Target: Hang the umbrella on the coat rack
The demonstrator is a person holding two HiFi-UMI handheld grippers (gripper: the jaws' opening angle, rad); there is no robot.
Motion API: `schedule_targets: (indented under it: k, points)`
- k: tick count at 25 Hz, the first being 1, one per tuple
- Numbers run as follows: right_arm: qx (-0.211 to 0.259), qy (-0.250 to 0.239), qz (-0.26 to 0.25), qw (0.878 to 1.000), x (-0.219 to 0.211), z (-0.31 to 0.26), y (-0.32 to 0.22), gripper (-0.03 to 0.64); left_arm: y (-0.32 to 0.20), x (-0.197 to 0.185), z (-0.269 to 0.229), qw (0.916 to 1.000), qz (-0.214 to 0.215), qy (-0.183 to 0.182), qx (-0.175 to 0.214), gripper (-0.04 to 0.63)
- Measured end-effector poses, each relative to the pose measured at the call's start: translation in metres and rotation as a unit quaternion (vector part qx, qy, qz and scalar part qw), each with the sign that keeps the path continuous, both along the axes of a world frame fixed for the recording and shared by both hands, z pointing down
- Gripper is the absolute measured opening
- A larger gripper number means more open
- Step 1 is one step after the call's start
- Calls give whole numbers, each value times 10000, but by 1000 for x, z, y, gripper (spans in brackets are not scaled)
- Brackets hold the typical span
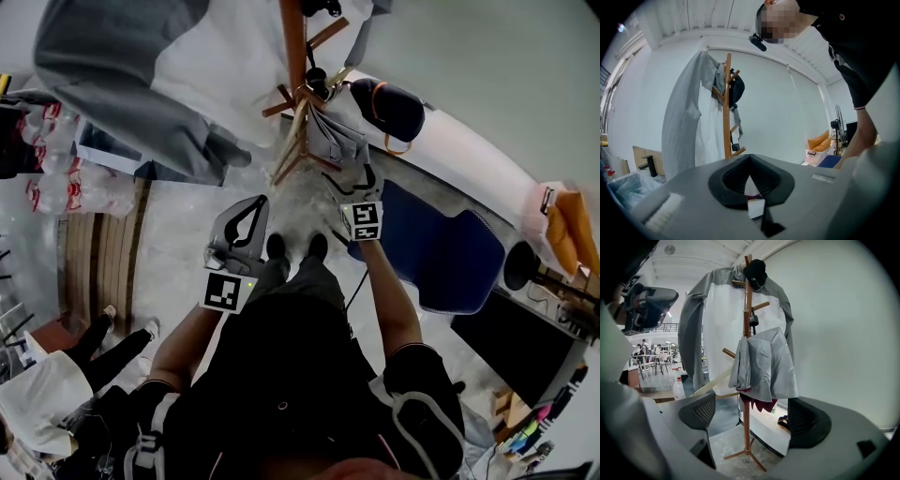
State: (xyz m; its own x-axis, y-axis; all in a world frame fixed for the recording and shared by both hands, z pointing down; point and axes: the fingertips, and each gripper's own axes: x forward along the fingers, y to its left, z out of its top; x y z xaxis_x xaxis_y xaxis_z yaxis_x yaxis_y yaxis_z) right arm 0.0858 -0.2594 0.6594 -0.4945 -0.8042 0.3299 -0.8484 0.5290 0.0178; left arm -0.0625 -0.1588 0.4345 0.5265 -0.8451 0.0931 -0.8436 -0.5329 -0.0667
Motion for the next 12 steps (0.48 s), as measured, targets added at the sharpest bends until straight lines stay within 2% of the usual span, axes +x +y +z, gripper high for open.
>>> schedule_targets:
  k: [6,11,12]
  points:
    - [7,136,192,9997,20,-4,8,479,-1,2,-2,10000,67,19,55,0]
    - [184,145,177,9996,26,-25,19,443,0,4,-3,9999,137,25,98,0]
    - [221,139,156,9995,27,-29,21,419,0,5,-4,9998,150,28,106,0]
